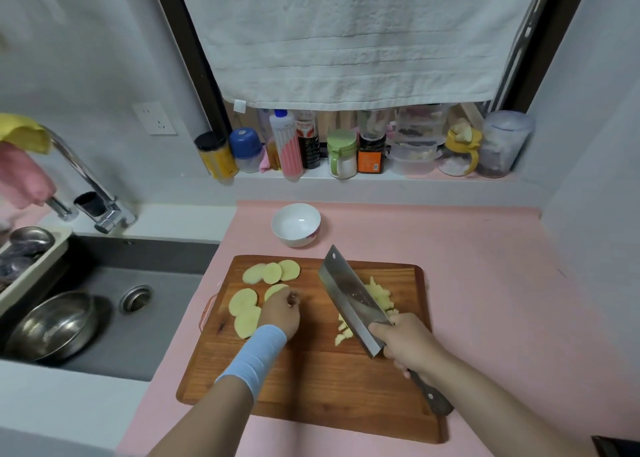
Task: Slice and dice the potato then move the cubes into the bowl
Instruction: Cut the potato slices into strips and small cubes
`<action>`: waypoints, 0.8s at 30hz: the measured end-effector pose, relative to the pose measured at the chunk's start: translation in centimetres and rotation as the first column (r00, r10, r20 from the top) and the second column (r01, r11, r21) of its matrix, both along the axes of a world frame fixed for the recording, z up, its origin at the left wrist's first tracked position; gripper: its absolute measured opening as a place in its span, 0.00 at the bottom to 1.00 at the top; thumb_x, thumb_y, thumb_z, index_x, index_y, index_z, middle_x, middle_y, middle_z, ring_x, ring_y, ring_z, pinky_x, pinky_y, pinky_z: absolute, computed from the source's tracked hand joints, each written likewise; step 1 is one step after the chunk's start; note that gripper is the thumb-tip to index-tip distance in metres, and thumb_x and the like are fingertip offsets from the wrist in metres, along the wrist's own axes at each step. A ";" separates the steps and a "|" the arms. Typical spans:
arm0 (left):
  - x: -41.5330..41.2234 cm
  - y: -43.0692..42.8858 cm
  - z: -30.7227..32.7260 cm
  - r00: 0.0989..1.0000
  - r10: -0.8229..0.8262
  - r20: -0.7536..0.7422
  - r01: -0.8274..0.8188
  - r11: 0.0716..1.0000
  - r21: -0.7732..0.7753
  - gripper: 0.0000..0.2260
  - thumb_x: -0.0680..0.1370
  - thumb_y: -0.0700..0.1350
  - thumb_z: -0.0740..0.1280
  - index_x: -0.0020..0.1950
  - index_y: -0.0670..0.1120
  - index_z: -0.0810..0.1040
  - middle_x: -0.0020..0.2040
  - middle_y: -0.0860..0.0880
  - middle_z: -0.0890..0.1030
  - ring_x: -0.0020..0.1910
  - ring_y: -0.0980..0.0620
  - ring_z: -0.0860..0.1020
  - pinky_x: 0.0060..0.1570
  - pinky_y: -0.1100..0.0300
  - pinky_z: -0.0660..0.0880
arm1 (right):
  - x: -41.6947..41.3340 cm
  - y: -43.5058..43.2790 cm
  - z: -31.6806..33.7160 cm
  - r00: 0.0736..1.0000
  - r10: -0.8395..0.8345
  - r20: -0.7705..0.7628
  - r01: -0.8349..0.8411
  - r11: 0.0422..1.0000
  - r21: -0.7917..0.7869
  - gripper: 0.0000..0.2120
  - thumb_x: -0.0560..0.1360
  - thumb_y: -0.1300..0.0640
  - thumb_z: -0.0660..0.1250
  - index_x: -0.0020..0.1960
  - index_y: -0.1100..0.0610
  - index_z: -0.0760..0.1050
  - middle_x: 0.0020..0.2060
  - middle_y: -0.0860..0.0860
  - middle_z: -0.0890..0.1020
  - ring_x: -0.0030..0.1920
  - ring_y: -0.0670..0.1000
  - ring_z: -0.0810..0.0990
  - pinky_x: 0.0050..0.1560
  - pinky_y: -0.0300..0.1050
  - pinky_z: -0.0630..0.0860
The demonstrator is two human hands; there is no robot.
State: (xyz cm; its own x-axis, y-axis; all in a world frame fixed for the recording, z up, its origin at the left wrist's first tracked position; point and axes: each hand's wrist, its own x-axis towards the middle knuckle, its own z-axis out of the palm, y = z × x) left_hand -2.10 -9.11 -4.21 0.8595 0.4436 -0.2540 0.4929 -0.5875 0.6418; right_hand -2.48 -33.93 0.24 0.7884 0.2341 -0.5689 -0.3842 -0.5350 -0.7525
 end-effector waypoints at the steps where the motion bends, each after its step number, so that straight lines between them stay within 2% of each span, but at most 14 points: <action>1: 0.0 1.2 0.0 1.000 0.019 0.007 -0.019 1.000 0.021 0.11 0.80 0.37 0.61 0.56 0.50 0.79 0.53 0.51 0.82 0.48 0.50 0.78 0.49 0.61 0.71 | -0.3 0.7 0.0 1.000 -0.001 0.000 0.001 1.000 -0.003 0.13 0.80 0.51 0.62 0.54 0.61 0.76 0.26 0.49 0.66 0.21 0.48 0.61 0.24 0.41 0.64; 4: 0.3 4.2 -0.3 1.000 -0.007 -0.027 0.010 0.992 0.123 0.17 0.78 0.34 0.60 0.63 0.48 0.78 0.62 0.48 0.79 0.57 0.47 0.77 0.60 0.57 0.73 | -1.4 2.8 -0.4 1.000 0.001 -0.017 -0.002 1.000 -0.014 0.13 0.80 0.50 0.62 0.53 0.60 0.78 0.25 0.48 0.66 0.20 0.48 0.61 0.24 0.40 0.63; 6: 0.6 5.6 -0.9 0.993 -0.083 -0.079 0.100 0.965 0.244 0.21 0.77 0.34 0.60 0.69 0.48 0.75 0.68 0.47 0.74 0.67 0.45 0.71 0.67 0.54 0.69 | -2.2 4.1 -0.6 1.000 0.004 -0.009 -0.005 0.999 -0.044 0.12 0.80 0.49 0.62 0.50 0.56 0.78 0.25 0.48 0.67 0.21 0.48 0.62 0.24 0.39 0.64; 8: 1.0 6.7 -1.3 0.980 -0.132 -0.146 0.175 0.925 0.338 0.23 0.78 0.36 0.60 0.73 0.48 0.71 0.72 0.47 0.69 0.71 0.44 0.66 0.69 0.52 0.67 | -2.8 5.4 -0.9 1.000 -0.022 -0.002 0.022 0.998 -0.067 0.11 0.81 0.49 0.62 0.45 0.55 0.76 0.25 0.47 0.67 0.21 0.48 0.63 0.25 0.39 0.64; 10: 1.5 7.4 -1.8 0.967 -0.153 -0.204 0.220 0.907 0.360 0.24 0.78 0.38 0.62 0.74 0.48 0.68 0.73 0.46 0.68 0.71 0.43 0.66 0.69 0.52 0.68 | -3.2 6.6 -1.1 0.998 -0.059 0.009 0.059 0.994 -0.089 0.12 0.81 0.49 0.61 0.43 0.54 0.76 0.25 0.47 0.69 0.22 0.49 0.65 0.24 0.40 0.66; 13: 2.3 7.7 -2.4 0.934 -0.253 -0.252 0.337 0.858 0.387 0.21 0.78 0.47 0.65 0.72 0.49 0.70 0.68 0.46 0.74 0.67 0.42 0.70 0.65 0.51 0.70 | -3.7 7.9 -1.1 0.995 -0.092 0.037 0.097 0.986 -0.136 0.13 0.82 0.49 0.61 0.47 0.54 0.79 0.28 0.49 0.74 0.24 0.49 0.70 0.23 0.39 0.67; 16: 2.6 7.8 -3.1 0.925 -0.293 -0.244 0.371 0.835 0.405 0.26 0.75 0.55 0.71 0.71 0.50 0.70 0.67 0.47 0.73 0.65 0.43 0.72 0.63 0.51 0.72 | -3.9 8.9 -0.9 0.992 -0.112 0.058 0.121 0.977 -0.177 0.14 0.82 0.48 0.61 0.46 0.53 0.80 0.31 0.51 0.78 0.27 0.51 0.74 0.24 0.40 0.69; 19: 2.7 8.4 -4.1 0.902 -0.393 -0.176 0.430 0.806 0.407 0.29 0.74 0.56 0.73 0.73 0.53 0.70 0.67 0.49 0.73 0.67 0.46 0.69 0.65 0.52 0.69 | -4.1 9.6 -0.9 0.987 -0.133 0.093 0.151 0.964 -0.220 0.15 0.82 0.48 0.62 0.44 0.55 0.80 0.29 0.50 0.77 0.25 0.51 0.74 0.24 0.40 0.69; 21: 2.6 8.5 -4.5 0.837 -0.530 -0.137 0.540 0.754 0.374 0.29 0.73 0.56 0.74 0.72 0.55 0.71 0.67 0.52 0.74 0.66 0.48 0.68 0.66 0.54 0.67 | -4.3 9.9 -0.9 0.981 -0.140 0.133 0.170 0.953 -0.250 0.17 0.82 0.48 0.61 0.41 0.56 0.80 0.26 0.48 0.75 0.24 0.49 0.73 0.24 0.39 0.68; 24: 2.1 8.0 -4.6 0.672 -0.730 -0.128 0.727 0.617 0.300 0.28 0.73 0.52 0.74 0.73 0.55 0.71 0.68 0.54 0.71 0.67 0.51 0.66 0.69 0.54 0.64 | -4.6 10.2 -0.9 0.976 -0.109 0.186 0.164 0.936 -0.312 0.17 0.82 0.47 0.61 0.40 0.53 0.79 0.30 0.48 0.80 0.29 0.48 0.79 0.28 0.40 0.70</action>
State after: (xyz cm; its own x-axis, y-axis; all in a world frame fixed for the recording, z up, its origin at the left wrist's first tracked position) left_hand 0.03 -1.15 -8.81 0.9356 -0.2787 -0.2170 -0.1860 -0.9110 0.3680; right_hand -7.08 -23.72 -0.62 0.8880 -0.0575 -0.4563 -0.3573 -0.7109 -0.6057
